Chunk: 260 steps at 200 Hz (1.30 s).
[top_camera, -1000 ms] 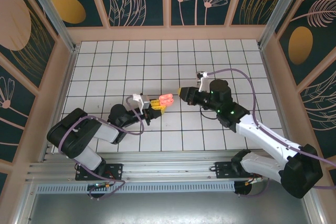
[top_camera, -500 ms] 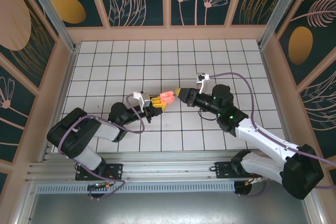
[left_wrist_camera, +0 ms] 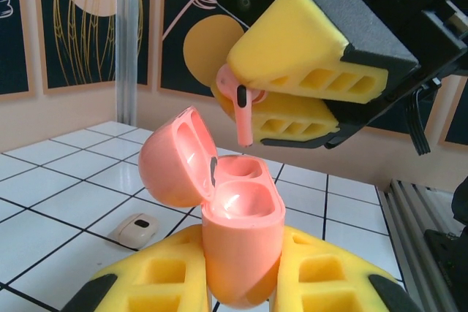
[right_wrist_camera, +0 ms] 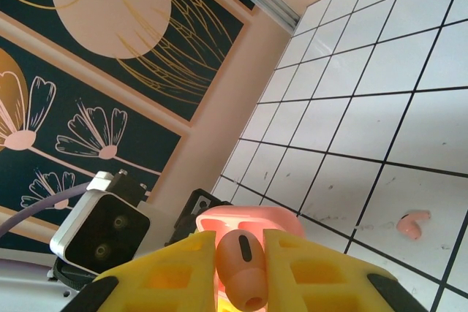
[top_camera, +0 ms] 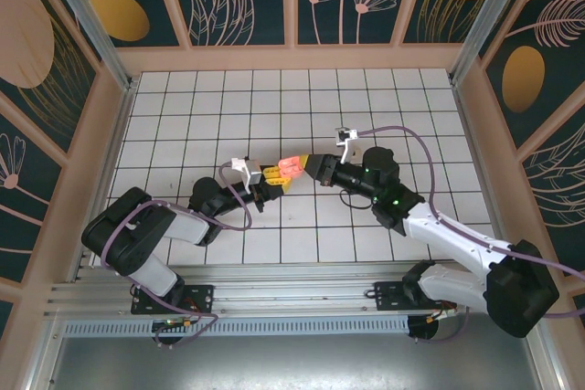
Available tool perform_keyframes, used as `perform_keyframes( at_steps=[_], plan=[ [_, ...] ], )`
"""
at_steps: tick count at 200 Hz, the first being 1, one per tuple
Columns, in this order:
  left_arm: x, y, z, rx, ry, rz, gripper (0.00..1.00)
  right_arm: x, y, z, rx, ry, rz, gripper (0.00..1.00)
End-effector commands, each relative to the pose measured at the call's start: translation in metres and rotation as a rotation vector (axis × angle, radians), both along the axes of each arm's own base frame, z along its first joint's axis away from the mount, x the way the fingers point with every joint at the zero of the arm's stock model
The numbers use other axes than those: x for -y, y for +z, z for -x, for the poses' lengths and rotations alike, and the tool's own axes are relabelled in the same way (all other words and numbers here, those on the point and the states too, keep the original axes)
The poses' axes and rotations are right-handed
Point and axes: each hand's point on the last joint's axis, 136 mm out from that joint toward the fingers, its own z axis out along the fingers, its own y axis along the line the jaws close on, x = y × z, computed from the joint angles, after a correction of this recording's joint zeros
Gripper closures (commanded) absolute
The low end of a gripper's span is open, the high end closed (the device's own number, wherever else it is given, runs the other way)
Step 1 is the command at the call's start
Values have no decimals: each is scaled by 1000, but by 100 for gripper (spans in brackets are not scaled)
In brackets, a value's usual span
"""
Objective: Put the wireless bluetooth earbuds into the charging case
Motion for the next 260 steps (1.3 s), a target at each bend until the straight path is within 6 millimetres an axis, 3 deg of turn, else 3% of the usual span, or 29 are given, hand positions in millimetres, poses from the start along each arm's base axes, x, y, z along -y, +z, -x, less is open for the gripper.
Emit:
perform_keyframes(
  at_steps=[1,104,176,228,260],
  plan=[
    [-1,22,1,55,-13,59,97,-5,6,4,26,16,-30,79],
    [-6,39,1,81,13,113,97,-3,-12,4,-10,-1,13,79],
    [-6,43,1,96,15,98,98,-1,-10,3,-11,-10,31,73],
    [-5,41,0,90,13,91,97,-1,-2,3,8,-4,32,65],
    [-4,38,-1,85,12,76,98,3,13,7,50,-3,28,53]
  ],
)
